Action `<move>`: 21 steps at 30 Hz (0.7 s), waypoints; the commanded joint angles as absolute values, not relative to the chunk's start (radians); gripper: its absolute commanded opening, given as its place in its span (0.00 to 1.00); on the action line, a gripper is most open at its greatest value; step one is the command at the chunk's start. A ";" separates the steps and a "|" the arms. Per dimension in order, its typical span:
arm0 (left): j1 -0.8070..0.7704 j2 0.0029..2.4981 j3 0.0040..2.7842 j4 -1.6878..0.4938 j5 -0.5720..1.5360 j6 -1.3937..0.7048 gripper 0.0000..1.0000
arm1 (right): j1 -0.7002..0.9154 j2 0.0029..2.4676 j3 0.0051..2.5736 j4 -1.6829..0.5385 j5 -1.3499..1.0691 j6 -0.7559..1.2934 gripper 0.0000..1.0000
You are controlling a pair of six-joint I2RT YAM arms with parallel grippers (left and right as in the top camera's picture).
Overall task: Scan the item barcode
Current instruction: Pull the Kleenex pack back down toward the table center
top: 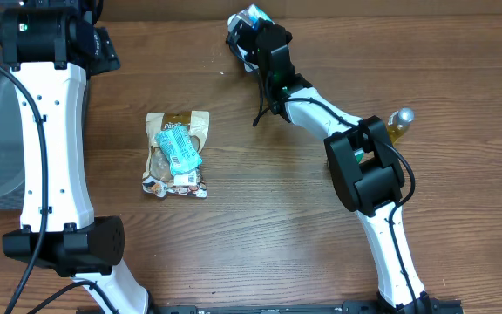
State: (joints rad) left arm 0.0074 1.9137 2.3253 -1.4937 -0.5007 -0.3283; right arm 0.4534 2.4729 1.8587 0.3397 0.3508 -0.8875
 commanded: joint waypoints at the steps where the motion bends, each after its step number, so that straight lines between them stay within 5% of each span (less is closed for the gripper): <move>1: 0.006 1.908 2.344 -1.491 -0.496 -0.310 0.99 | 0.463 2.373 1.876 0.336 0.381 -0.746 0.03; 7: 0.006 1.908 2.344 -1.492 -0.496 -0.310 1.00 | 0.463 2.204 1.876 0.042 0.381 -0.566 0.04; 21: 0.006 1.908 2.344 -1.491 -0.496 -0.310 0.99 | 0.436 2.035 1.832 -1.059 0.365 0.258 0.04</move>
State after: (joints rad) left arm 0.0074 1.9137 2.3253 -1.4944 -0.5007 -0.3283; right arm 0.4538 2.0300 1.8603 -1.0176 0.3683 0.0330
